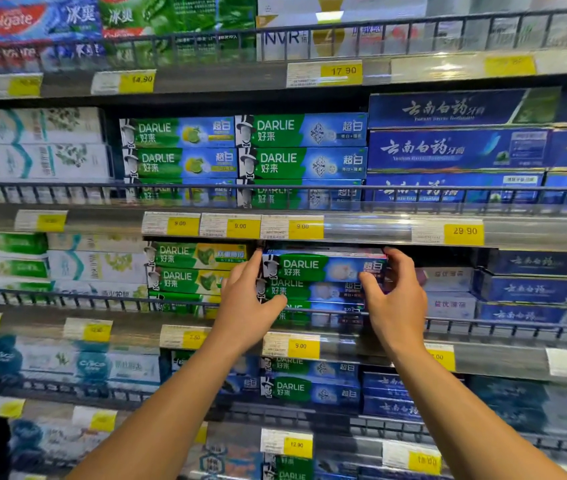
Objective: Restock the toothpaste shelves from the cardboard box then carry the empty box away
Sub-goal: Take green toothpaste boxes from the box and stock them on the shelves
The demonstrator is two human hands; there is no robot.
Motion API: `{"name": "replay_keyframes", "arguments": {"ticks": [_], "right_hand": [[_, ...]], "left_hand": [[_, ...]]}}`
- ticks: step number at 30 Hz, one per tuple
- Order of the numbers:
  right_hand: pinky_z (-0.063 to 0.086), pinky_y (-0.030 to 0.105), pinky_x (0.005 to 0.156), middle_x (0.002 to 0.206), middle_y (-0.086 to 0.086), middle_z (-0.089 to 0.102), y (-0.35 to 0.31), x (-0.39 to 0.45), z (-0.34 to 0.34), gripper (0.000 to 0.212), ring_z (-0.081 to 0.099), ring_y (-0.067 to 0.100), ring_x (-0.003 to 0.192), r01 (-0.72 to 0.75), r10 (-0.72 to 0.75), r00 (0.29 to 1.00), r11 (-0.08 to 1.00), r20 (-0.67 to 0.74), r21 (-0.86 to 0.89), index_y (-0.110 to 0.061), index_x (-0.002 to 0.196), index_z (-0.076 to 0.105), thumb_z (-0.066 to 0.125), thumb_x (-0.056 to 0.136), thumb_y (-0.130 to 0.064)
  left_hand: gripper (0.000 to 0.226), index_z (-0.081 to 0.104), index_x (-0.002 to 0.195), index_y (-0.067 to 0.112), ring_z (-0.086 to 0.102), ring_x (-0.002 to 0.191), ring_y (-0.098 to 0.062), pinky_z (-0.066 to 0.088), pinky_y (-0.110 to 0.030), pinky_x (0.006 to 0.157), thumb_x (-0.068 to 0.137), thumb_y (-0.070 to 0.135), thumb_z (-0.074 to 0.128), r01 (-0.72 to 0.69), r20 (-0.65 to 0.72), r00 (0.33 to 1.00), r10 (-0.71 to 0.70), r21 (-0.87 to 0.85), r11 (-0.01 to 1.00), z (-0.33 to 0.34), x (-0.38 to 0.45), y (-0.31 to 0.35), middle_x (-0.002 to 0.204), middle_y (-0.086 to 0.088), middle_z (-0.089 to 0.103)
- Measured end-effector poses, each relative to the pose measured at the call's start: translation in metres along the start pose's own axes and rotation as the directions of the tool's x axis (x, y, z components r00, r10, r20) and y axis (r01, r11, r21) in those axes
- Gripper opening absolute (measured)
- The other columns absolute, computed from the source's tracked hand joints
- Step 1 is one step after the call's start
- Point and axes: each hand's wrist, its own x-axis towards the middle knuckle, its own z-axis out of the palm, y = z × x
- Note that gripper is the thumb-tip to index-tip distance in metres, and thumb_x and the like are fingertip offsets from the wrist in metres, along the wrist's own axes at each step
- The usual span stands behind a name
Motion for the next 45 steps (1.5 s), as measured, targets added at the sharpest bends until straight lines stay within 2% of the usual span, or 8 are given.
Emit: {"name": "replay_keyframes", "arguments": {"ticks": [6, 12, 19, 24, 27, 33, 38, 45], "right_hand": [[0.037, 0.005, 0.061, 0.097, -0.005, 0.065, -0.001, 0.005, 0.002, 0.047, 0.056, 0.001, 0.079, -0.001, 0.002, 1.0, 0.999, 0.017, -0.052, -0.021, 0.13, 0.052, 0.071, 0.087, -0.026], [0.048, 0.031, 0.078, 0.098, -0.002, 0.066, 0.0, 0.012, 0.008, 0.048, 0.062, 0.015, 0.089, 0.025, -0.02, 0.997, 0.998, 0.075, -0.064, -0.02, 0.129, 0.052, 0.072, 0.086, -0.027], [0.051, 0.033, 0.081, 0.089, -0.008, 0.063, 0.0, 0.016, 0.011, 0.049, 0.062, 0.014, 0.088, -0.004, 0.013, 0.991, 0.998, 0.13, -0.07, -0.021, 0.131, 0.051, 0.072, 0.086, -0.028], [0.053, 0.043, 0.084, 0.088, -0.004, 0.066, 0.002, 0.019, 0.012, 0.052, 0.064, 0.019, 0.089, 0.0, 0.016, 0.989, 0.995, 0.149, -0.104, -0.022, 0.133, 0.051, 0.071, 0.086, -0.032], [0.052, 0.043, 0.087, 0.099, -0.002, 0.068, 0.003, 0.018, 0.01, 0.058, 0.063, 0.022, 0.092, 0.034, -0.006, 0.983, 0.988, 0.185, -0.149, -0.021, 0.138, 0.047, 0.07, 0.086, -0.034], [0.047, 0.043, 0.099, 0.135, 0.005, 0.056, 0.002, 0.01, 0.001, 0.075, 0.055, 0.024, 0.119, 0.001, 0.034, 0.979, 0.985, 0.201, -0.174, -0.021, 0.147, 0.035, 0.071, 0.083, -0.039], [0.036, 0.026, 0.098, 0.141, 0.001, 0.049, -0.003, -0.024, -0.019, 0.068, 0.048, 0.019, 0.126, 0.017, 0.018, 0.985, 0.979, 0.171, -0.205, -0.019, 0.145, 0.04, 0.07, 0.086, -0.034], [0.036, 0.044, 0.111, 0.149, -0.002, 0.042, -0.011, -0.096, -0.07, 0.061, 0.037, 0.02, 0.138, -0.031, 0.126, 0.958, 0.938, 0.257, -0.345, -0.025, 0.147, 0.038, 0.062, 0.092, -0.037]], "left_hand": [[0.08, 0.016, 0.153, 0.034, 0.028, 0.141, -0.021, 0.031, -0.042, 0.109, 0.09, 0.029, 0.064, -0.023, -0.011, 1.0, 0.023, -0.006, 1.0, 0.004, -0.006, -0.005, 0.155, 0.006, 0.028], [0.071, 0.028, 0.149, 0.036, 0.032, 0.13, -0.012, 0.036, -0.036, 0.105, 0.088, 0.022, 0.063, -0.045, -0.087, 0.995, 0.045, 0.004, 0.999, 0.007, -0.011, -0.009, 0.142, 0.014, 0.035], [0.068, 0.032, 0.148, 0.033, 0.047, 0.116, -0.027, 0.044, -0.049, 0.097, 0.087, 0.025, 0.062, -0.02, -0.118, 0.993, 0.021, 0.009, 1.0, 0.005, -0.009, -0.008, 0.139, 0.01, 0.039], [0.067, 0.033, 0.147, 0.035, 0.038, 0.13, -0.023, 0.04, -0.049, 0.104, 0.087, 0.024, 0.061, -0.012, -0.116, 0.993, 0.015, 0.025, 1.0, 0.003, -0.009, -0.005, 0.14, 0.012, 0.038], [0.067, 0.032, 0.148, 0.032, 0.03, 0.138, -0.021, 0.029, -0.045, 0.114, 0.089, 0.023, 0.061, 0.006, -0.11, 0.994, -0.001, 0.042, 0.999, 0.002, -0.01, -0.002, 0.148, 0.009, 0.037], [0.065, 0.036, 0.147, 0.03, 0.034, 0.136, -0.018, 0.034, -0.045, 0.111, 0.088, 0.024, 0.062, -0.009, -0.111, 0.994, 0.012, 0.031, 0.999, -0.002, -0.017, 0.001, 0.147, 0.008, 0.039], [0.063, 0.037, 0.148, 0.025, 0.04, 0.133, -0.02, 0.037, -0.038, 0.107, 0.09, 0.026, 0.062, 0.007, -0.061, 0.998, -0.007, 0.004, 1.0, -0.005, -0.035, 0.009, 0.147, 0.003, 0.042], [0.059, 0.04, 0.147, 0.023, 0.038, 0.137, -0.021, 0.034, -0.044, 0.113, 0.093, 0.029, 0.061, -0.001, 0.108, 0.994, 0.011, -0.085, 0.996, 0.009, -0.078, 0.028, 0.15, 0.001, 0.041]]}}
